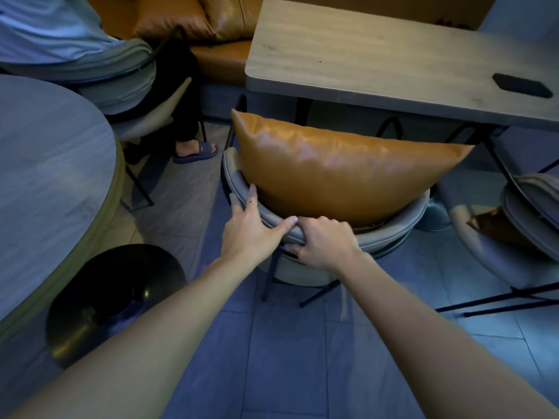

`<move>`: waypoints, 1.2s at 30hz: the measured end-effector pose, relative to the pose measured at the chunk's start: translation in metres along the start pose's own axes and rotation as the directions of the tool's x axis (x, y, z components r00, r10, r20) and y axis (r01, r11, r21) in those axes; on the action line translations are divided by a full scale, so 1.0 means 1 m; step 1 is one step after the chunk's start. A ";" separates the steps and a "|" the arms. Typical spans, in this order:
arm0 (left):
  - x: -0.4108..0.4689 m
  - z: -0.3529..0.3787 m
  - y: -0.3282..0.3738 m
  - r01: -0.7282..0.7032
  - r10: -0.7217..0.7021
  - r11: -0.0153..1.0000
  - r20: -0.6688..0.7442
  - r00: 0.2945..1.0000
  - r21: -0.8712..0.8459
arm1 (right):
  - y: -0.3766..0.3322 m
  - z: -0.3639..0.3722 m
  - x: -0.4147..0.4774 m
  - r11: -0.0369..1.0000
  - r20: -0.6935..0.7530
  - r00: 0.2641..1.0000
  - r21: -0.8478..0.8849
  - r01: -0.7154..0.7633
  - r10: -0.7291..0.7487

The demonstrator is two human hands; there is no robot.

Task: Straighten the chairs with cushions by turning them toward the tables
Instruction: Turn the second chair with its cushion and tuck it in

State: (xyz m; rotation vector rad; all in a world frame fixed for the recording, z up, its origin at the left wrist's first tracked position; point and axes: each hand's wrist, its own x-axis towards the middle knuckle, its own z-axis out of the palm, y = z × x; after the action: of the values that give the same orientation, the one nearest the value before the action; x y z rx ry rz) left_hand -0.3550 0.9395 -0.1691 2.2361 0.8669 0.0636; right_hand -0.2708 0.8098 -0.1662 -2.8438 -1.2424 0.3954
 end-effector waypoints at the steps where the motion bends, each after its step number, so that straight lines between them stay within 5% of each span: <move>1: 0.000 -0.001 -0.003 -0.002 0.002 0.999 -0.017 1.000 -0.038 | -0.009 0.001 0.004 1.000 -0.007 1.000 0.007 -0.007 0.007; 9: 0.015 -0.022 -0.026 0.077 -0.077 0.957 0.010 0.997 -0.278 | -0.047 0.011 0.025 0.999 -0.124 0.992 0.021 -0.028 0.030; 18: 0.031 -0.012 -0.034 0.278 -0.180 0.740 0.218 0.959 -0.613 | -0.051 0.013 0.025 0.995 -0.120 0.989 0.047 -0.084 0.089; 27: 0.013 -0.011 -0.031 0.301 -0.150 0.685 0.276 0.949 -0.664 | -0.048 0.012 0.012 0.991 -0.075 0.990 0.072 -0.114 0.119; 36: 0.011 -0.007 -0.023 0.326 -0.163 0.627 0.290 0.943 -0.708 | -0.031 0.008 0.008 0.997 -0.066 0.997 0.056 0.054 -0.050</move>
State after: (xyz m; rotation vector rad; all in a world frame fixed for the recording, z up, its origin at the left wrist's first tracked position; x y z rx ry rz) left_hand -0.3617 0.9625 -0.1810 1.2975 0.8272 0.0543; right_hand -0.2895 0.8359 -0.1726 -2.7469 -1.2684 0.3294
